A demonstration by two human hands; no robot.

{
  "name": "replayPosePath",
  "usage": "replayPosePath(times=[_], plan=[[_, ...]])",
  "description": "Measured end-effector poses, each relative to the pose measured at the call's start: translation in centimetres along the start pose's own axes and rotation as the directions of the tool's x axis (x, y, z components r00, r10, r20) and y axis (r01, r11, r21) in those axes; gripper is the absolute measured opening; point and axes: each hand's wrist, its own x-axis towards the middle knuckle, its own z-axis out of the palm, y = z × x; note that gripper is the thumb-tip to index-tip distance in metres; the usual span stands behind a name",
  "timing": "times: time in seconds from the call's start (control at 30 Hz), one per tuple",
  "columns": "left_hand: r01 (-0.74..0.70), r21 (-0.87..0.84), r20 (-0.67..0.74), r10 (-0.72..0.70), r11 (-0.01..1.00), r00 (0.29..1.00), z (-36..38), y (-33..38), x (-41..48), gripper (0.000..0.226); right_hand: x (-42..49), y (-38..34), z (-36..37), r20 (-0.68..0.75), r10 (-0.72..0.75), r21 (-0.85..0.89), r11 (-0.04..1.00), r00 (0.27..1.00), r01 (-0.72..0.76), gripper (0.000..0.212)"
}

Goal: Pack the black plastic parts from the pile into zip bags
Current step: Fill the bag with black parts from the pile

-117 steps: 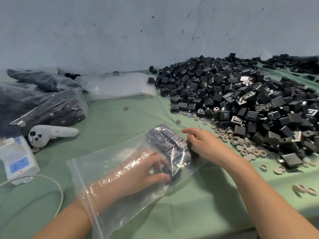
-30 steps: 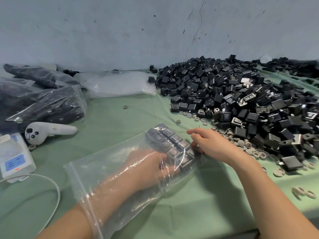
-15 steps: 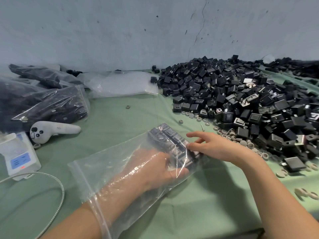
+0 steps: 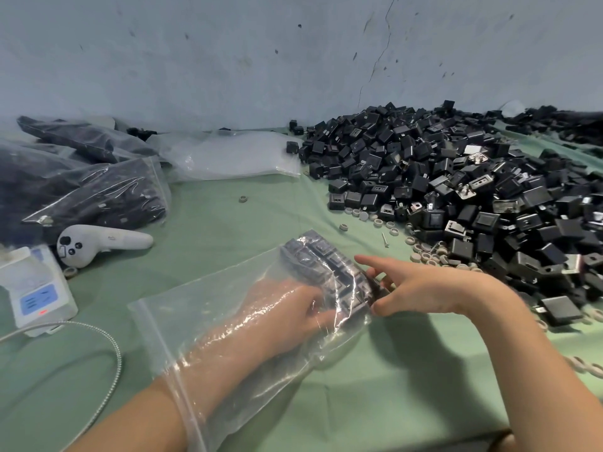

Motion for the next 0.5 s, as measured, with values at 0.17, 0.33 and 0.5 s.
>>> replayPosePath(times=[0.17, 0.33, 0.5], plan=[[-0.005, -0.137, 0.023, 0.008, 0.991, 1.000, 0.1, 0.1, 0.0, 0.047, 0.1, -0.1, 0.4, -0.048, 0.021, -0.111, 0.993, 0.999, -0.026, 0.098], [-0.007, 0.007, -0.002, 0.007, 1.000, 1.000, -0.2, 0.2, -0.1, 0.024, 0.0, 0.0, 0.6, -0.062, 0.012, -0.160, 0.987, 0.998, -0.022, 0.088], [0.034, 0.201, -0.083, -0.017, 0.979, 0.996, 0.7, -2.0, 0.3, 0.028, 0.0, 0.0, 0.7, -0.070, 0.012, -0.177, 0.984, 0.997, -0.024, 0.087]])
